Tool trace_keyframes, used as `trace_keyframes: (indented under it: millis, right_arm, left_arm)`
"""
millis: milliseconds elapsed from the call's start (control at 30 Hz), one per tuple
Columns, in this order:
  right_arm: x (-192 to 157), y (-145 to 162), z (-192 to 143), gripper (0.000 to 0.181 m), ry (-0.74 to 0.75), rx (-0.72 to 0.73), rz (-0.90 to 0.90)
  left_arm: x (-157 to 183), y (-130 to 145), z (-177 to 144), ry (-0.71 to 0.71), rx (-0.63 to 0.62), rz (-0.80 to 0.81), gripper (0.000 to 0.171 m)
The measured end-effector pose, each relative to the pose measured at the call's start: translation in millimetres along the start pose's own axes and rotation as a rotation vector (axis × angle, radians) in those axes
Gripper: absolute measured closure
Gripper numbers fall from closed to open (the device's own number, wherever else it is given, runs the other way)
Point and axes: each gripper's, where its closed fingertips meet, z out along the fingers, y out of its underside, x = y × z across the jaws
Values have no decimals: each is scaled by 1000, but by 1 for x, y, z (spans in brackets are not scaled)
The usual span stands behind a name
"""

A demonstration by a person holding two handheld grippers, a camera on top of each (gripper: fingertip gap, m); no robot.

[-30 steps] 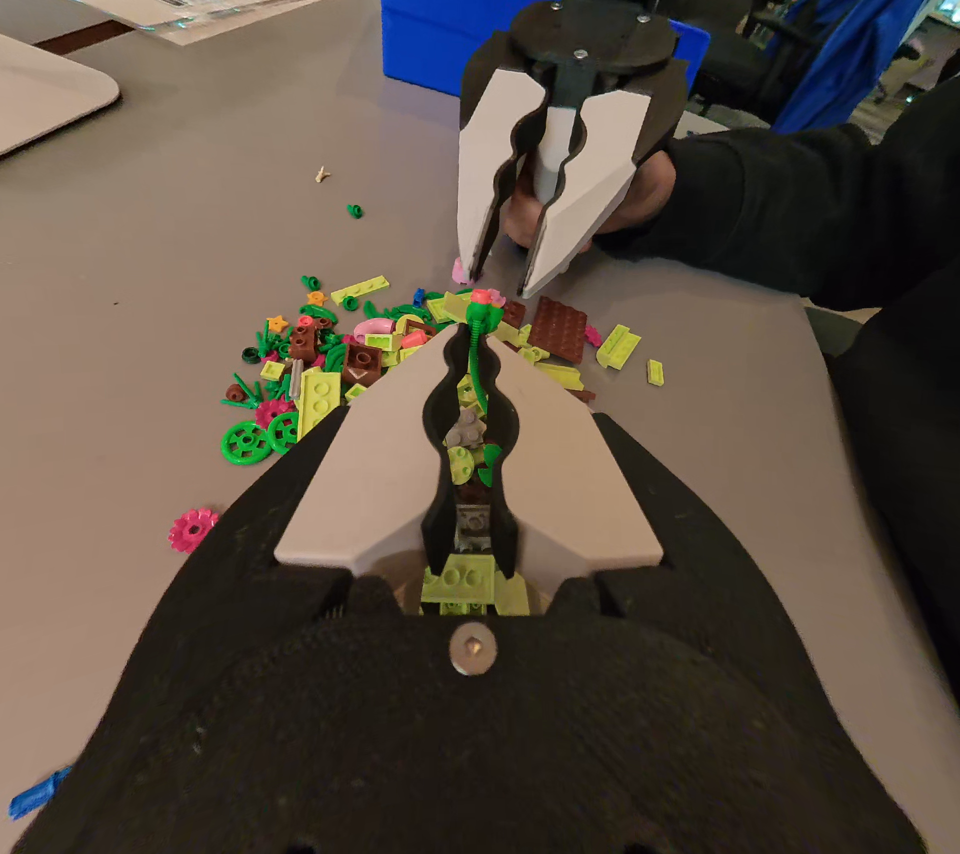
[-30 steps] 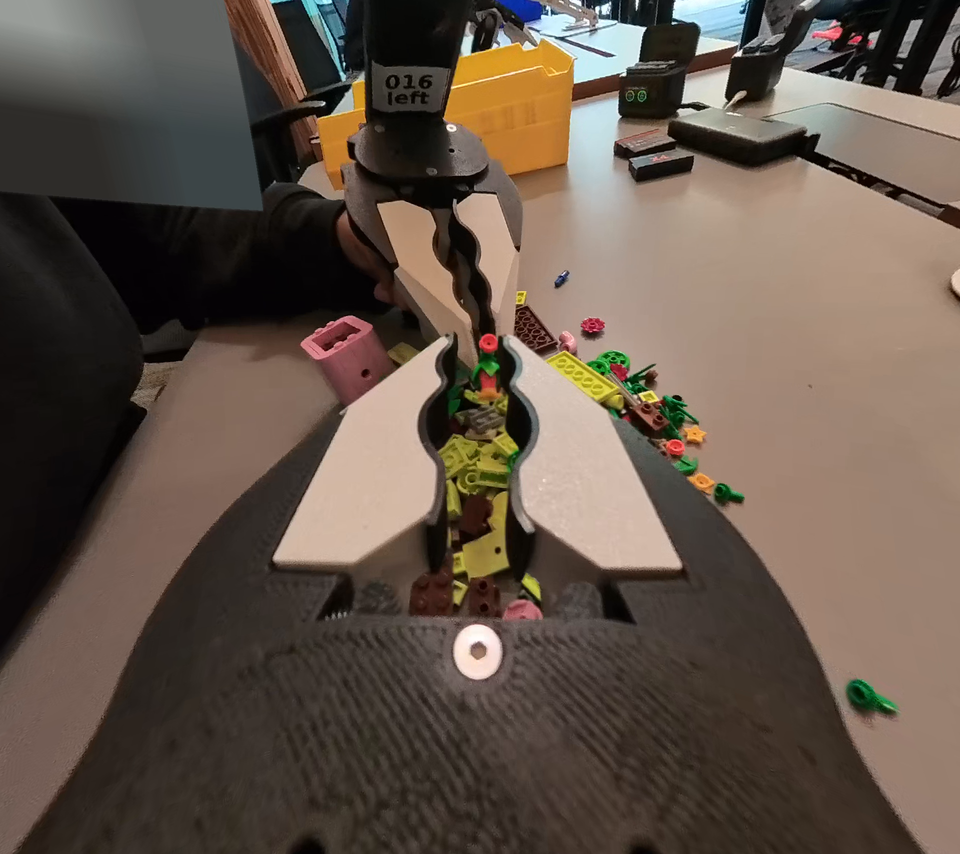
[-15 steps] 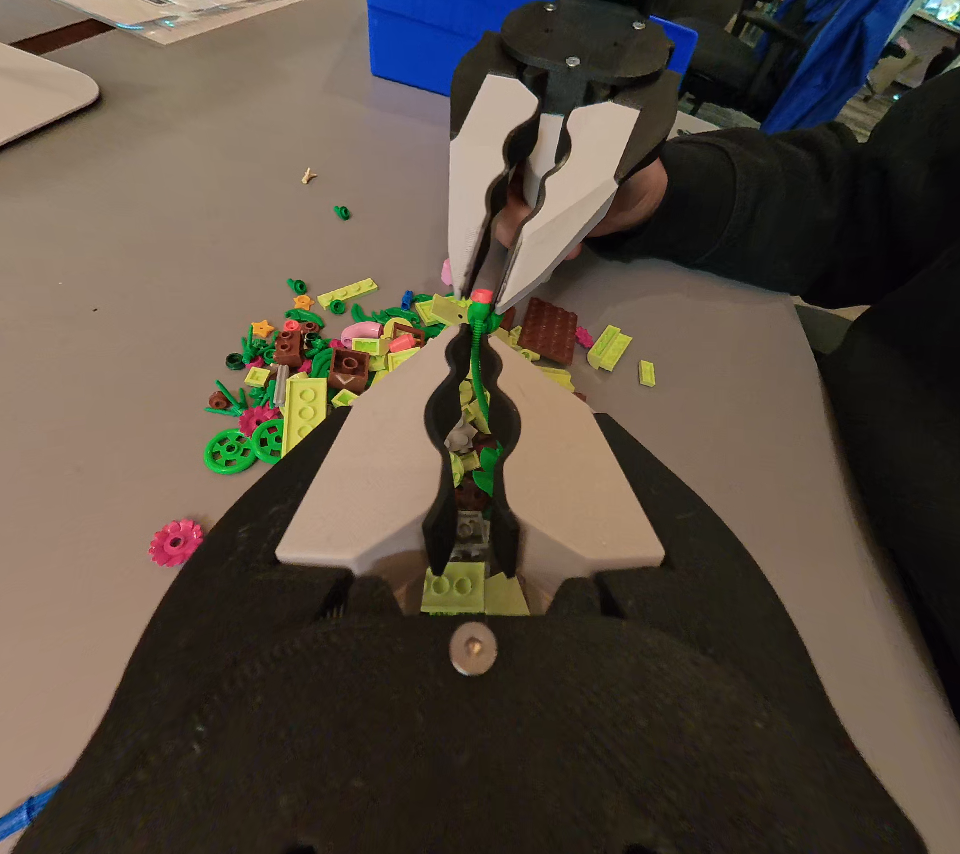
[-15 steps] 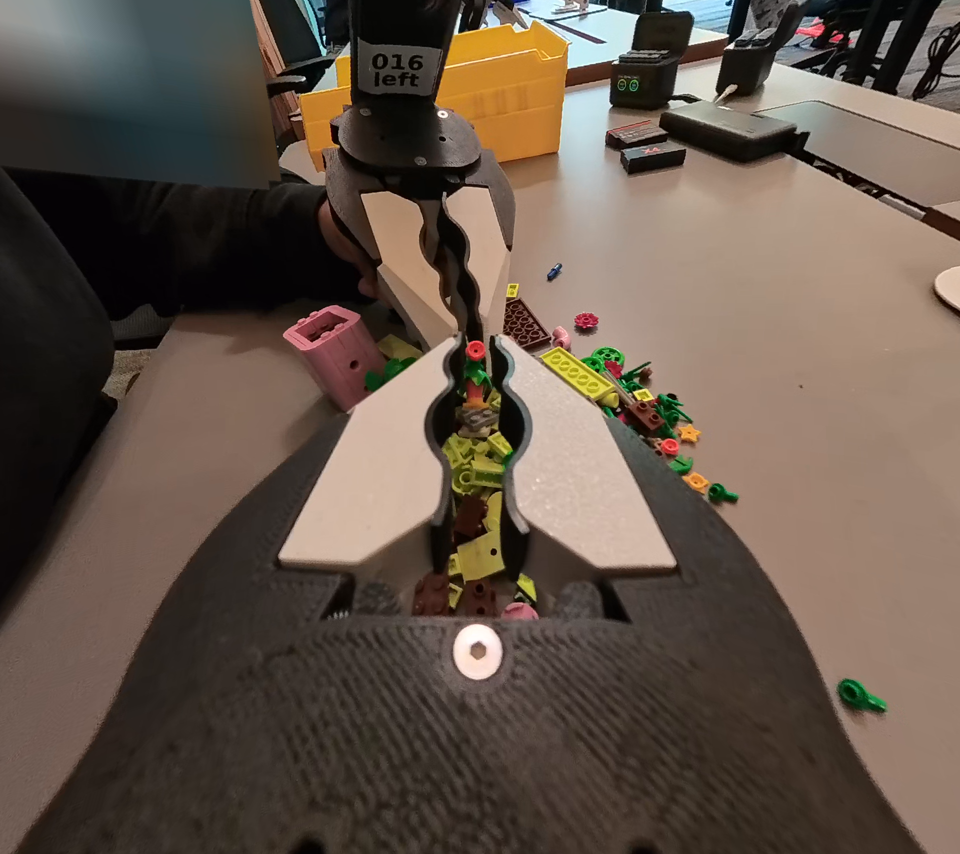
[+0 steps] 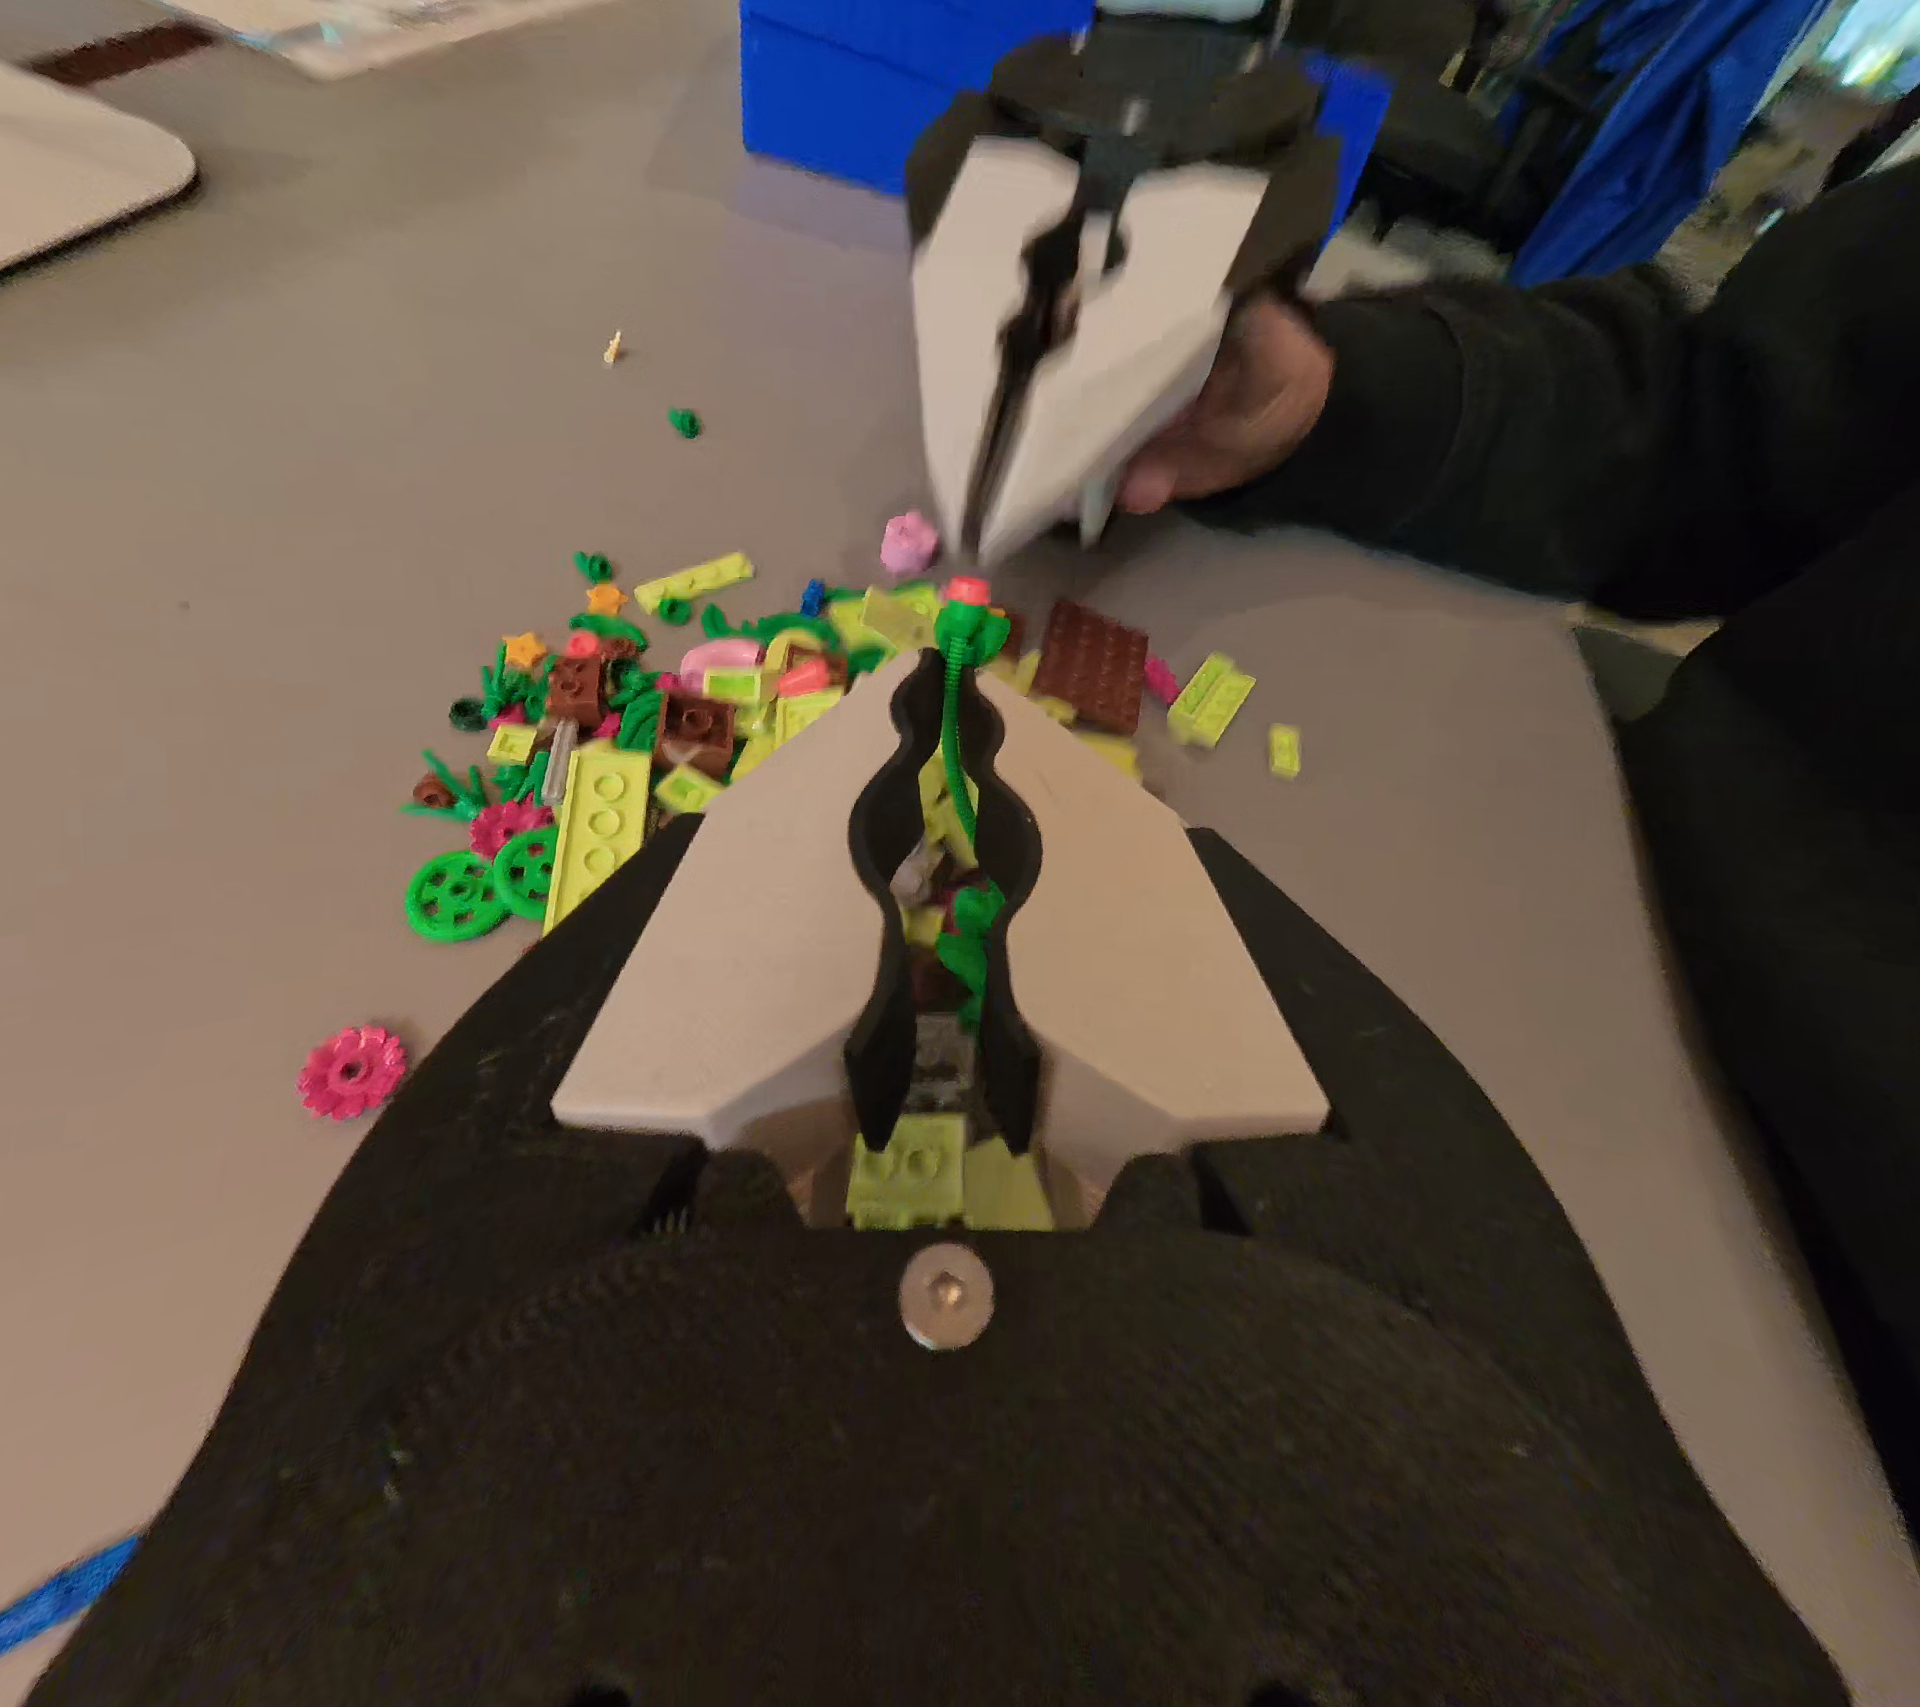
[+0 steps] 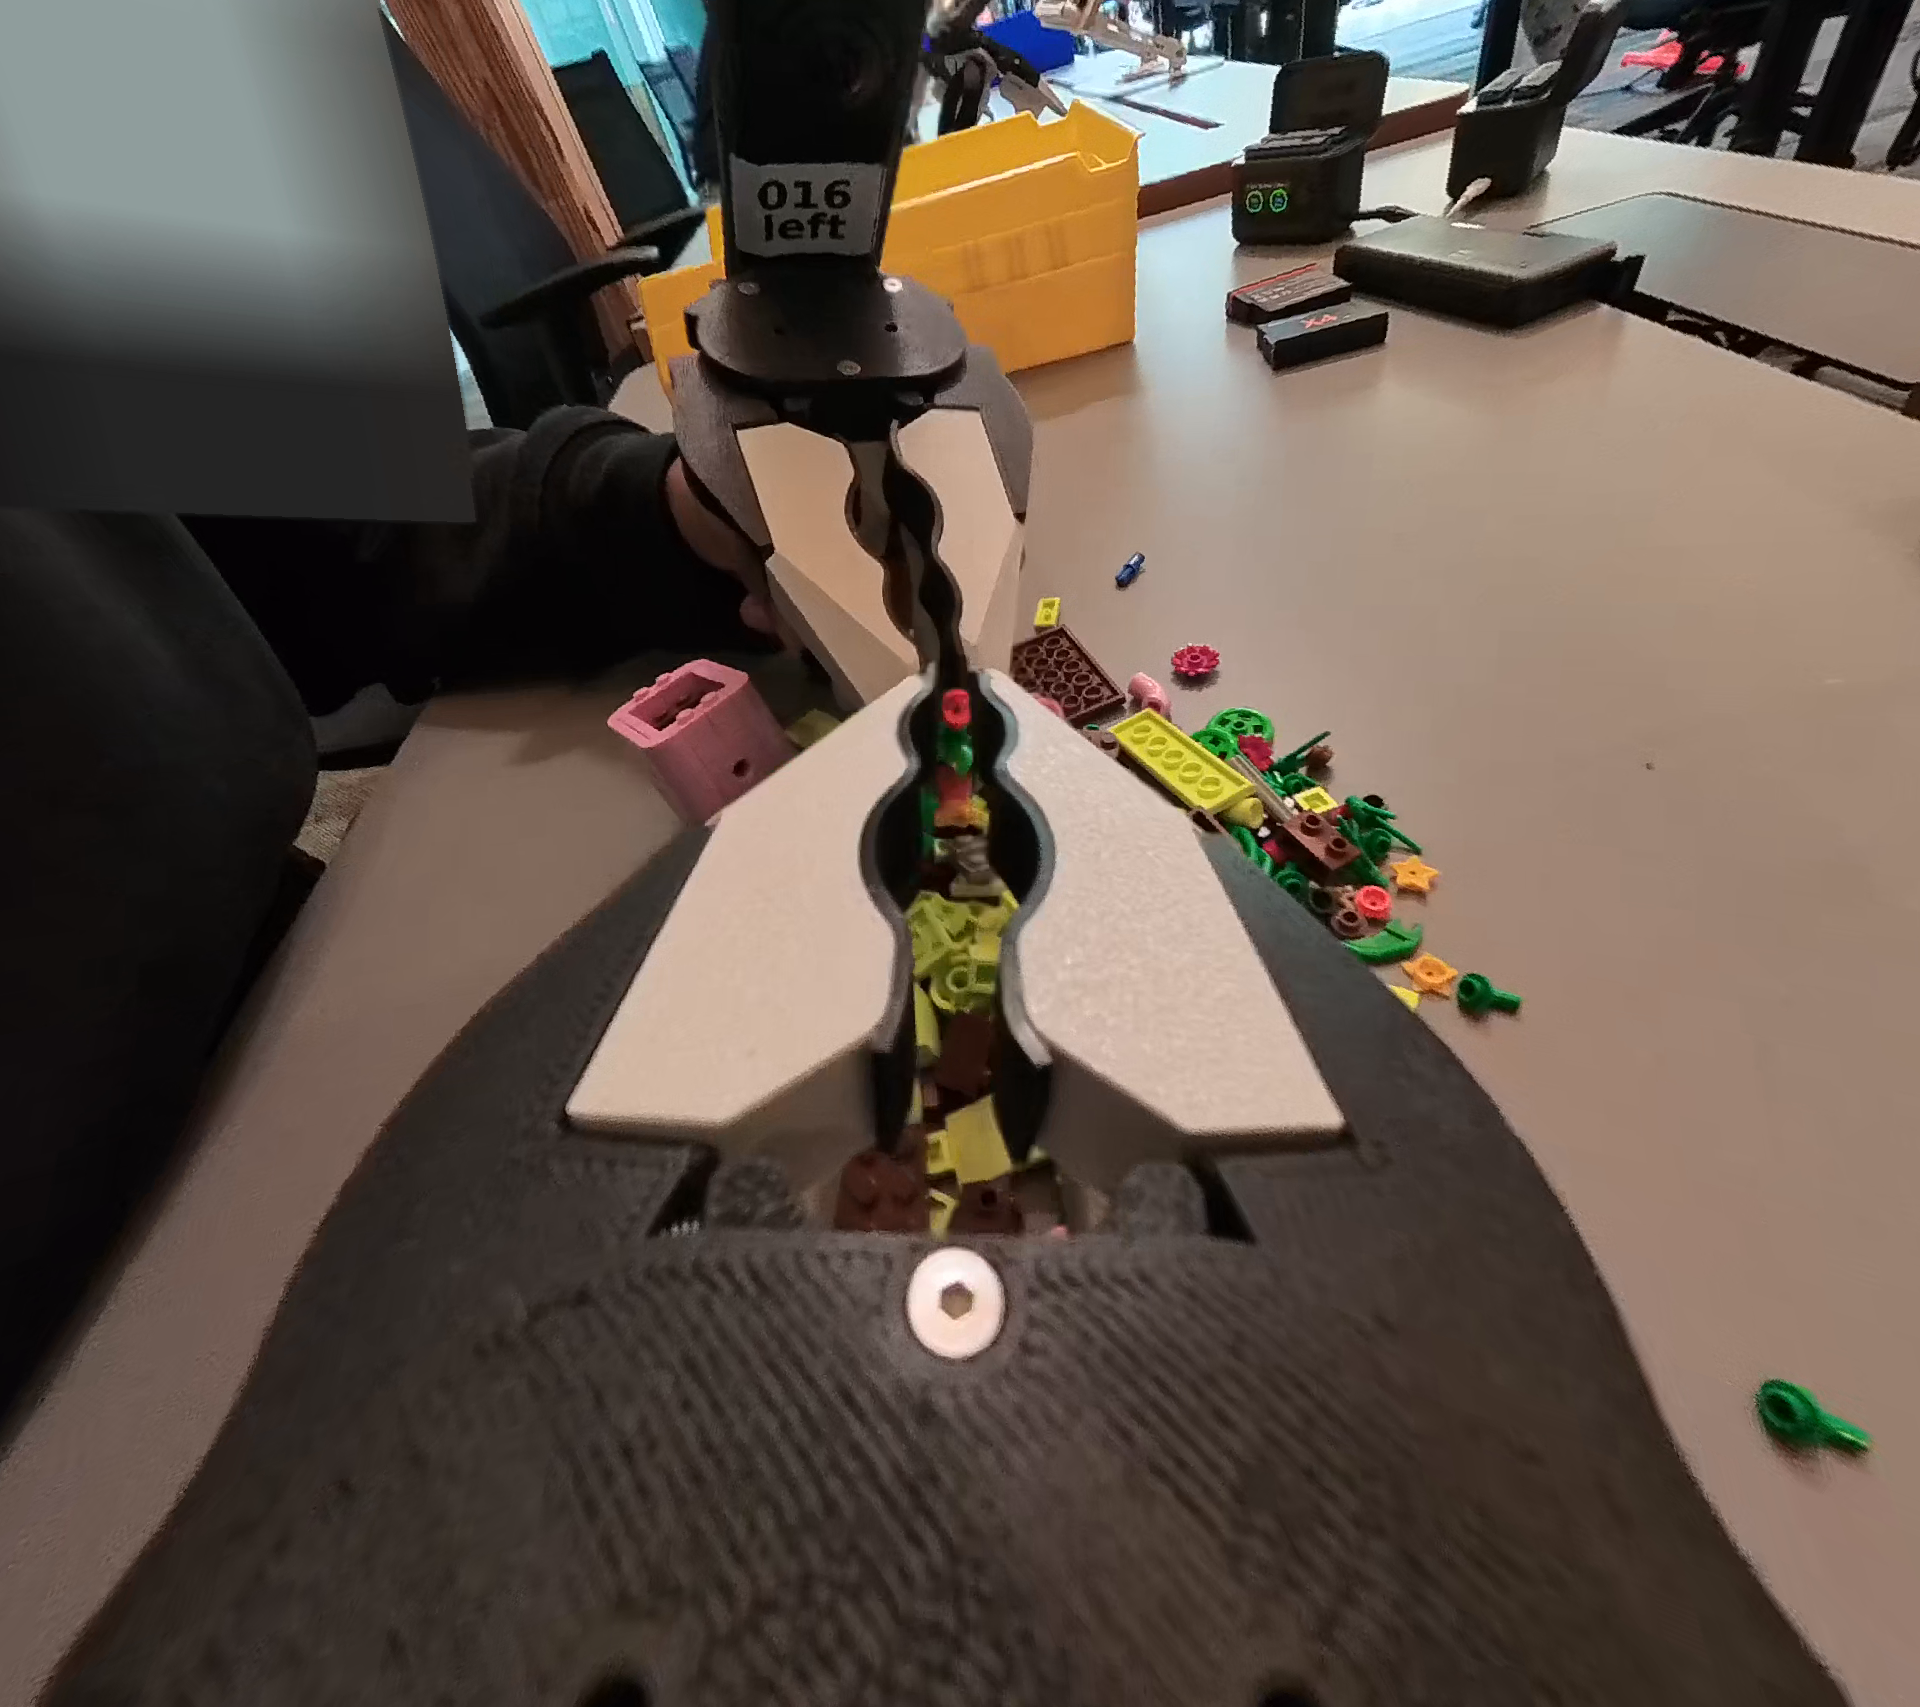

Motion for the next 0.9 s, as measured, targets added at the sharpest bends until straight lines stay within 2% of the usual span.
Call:
trace_keyframes:
  millis: [67, 133, 200, 300, 433, 667, 900]
  right_arm:
    - [6, -28, -16, 181, 7, 177, 59]
    - [18, -38, -36, 181, 39, 223, 77]
    - [29, -36, -46, 181, 101, 201, 29]
    - [24, -28, -38, 181, 70, 152, 21]
    - [7, 5, -6, 161, 1, -37, -2]
    - [-2, 16, 5, 171, 22, -116, -93]
    - [-1, 16, 5, 178, 42, -117, -116]
  left_arm:
    - [-7, 17, 3, -43, -109, 50, 171]
    - [-2, 6, 2, -20, -31, 50, 171]
    - [-1, 7, 2, -17, -38, 36, 171]
    - [-2, 8, 3, -20, -42, 37, 171]
    - [-3, 7, 2, -13, -35, 19, 171]
    - [-2, 7, 1, -4, -33, 18, 171]
    - [-1, 5, 1, 7, -24, 10, 171]
